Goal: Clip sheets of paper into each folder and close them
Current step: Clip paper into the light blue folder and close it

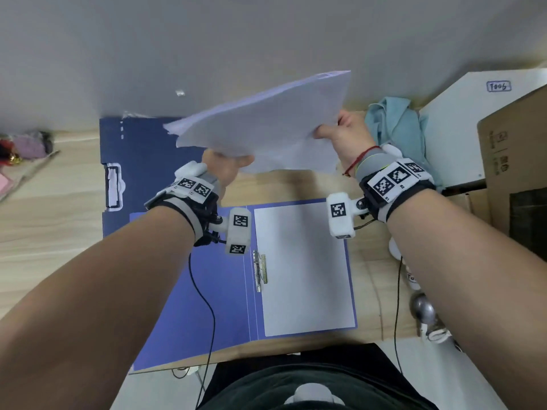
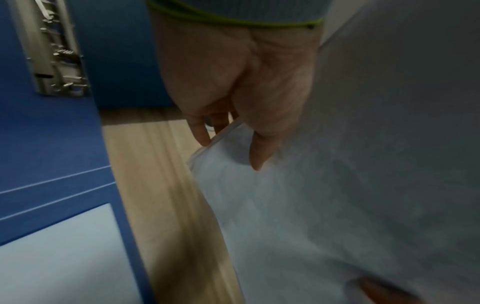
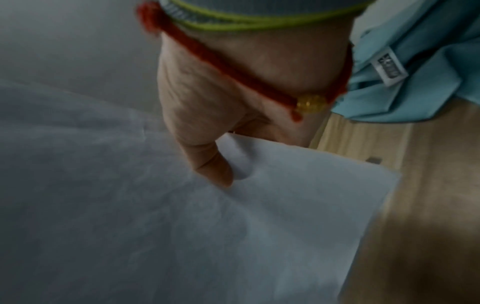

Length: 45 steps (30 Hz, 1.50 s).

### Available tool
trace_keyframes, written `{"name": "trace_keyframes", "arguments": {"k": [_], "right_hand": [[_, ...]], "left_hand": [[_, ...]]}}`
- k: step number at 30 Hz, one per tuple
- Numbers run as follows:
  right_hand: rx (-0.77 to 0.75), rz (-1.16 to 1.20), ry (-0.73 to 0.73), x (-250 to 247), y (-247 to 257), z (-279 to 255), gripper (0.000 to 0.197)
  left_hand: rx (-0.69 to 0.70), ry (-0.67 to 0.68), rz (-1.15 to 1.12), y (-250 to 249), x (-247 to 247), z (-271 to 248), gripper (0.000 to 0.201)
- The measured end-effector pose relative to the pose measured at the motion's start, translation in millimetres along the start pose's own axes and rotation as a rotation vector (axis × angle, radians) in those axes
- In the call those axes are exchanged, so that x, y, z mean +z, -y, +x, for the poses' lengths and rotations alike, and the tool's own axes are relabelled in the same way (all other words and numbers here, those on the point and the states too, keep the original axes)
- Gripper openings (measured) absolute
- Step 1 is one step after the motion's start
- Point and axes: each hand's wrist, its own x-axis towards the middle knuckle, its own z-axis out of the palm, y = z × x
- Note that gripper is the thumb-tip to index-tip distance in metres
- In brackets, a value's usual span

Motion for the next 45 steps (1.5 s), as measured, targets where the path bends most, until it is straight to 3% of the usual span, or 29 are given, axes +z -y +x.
{"name": "trace_keyframes", "arguments": {"k": [2, 7, 10, 14, 24, 30, 32, 36, 41, 45], "right_hand": [[-0.065, 0.009, 0.011, -0.4, 9.6, -6.9, 0.026], [-0.151, -0.028, 0.015, -5.3, 15.0, -24.0, 0.031], [-0.147, -0.004, 0.004, -7.5, 14.6, -30.4, 0.035], [-0.150, -0.052, 0.015, -8.0, 12.5, -43.5, 0.042], [-0.128, -0.171, -0.010, -8.8, -0.6, -51.8, 0.036], [-0.122, -0.162, 0.100, 0.1, 20.9, -60.3, 0.026], [-0.074, -0.158, 0.193, 10.6, 26.5, -66.1, 0.029], [0.067, -0.212, 0.322, 35.7, 22.9, -75.4, 0.022], [0.105, -0.176, 0.233, 61.5, 5.5, -79.8, 0.007], [0.147, -0.389, 0.335, 98.1, -25.6, -83.1, 0.003]], "left_hand": [[0.066, 0.005, -0.084, -14.3, -10.8, -16.6, 0.077], [0.349, -0.025, 0.034, -33.1, -26.8, -52.4, 0.041], [0.404, 0.005, 0.063, -33.9, -30.6, -68.1, 0.031], [0.426, 0.003, 0.056, -27.5, -32.0, -80.6, 0.033], [0.444, -0.024, 0.150, -16.1, -33.2, -89.7, 0.029], [0.541, -0.087, 0.192, -22.8, -51.4, -93.6, 0.059], [0.518, -0.122, 0.187, -22.5, -61.0, -94.3, 0.072], [0.436, -0.139, 0.309, -10.9, -80.4, -98.0, 0.044], [0.252, -0.055, 0.532, 44.6, -103.5, -95.9, 0.048], [0.144, 0.020, 0.600, 105.5, -122.9, -93.3, 0.050]]}}
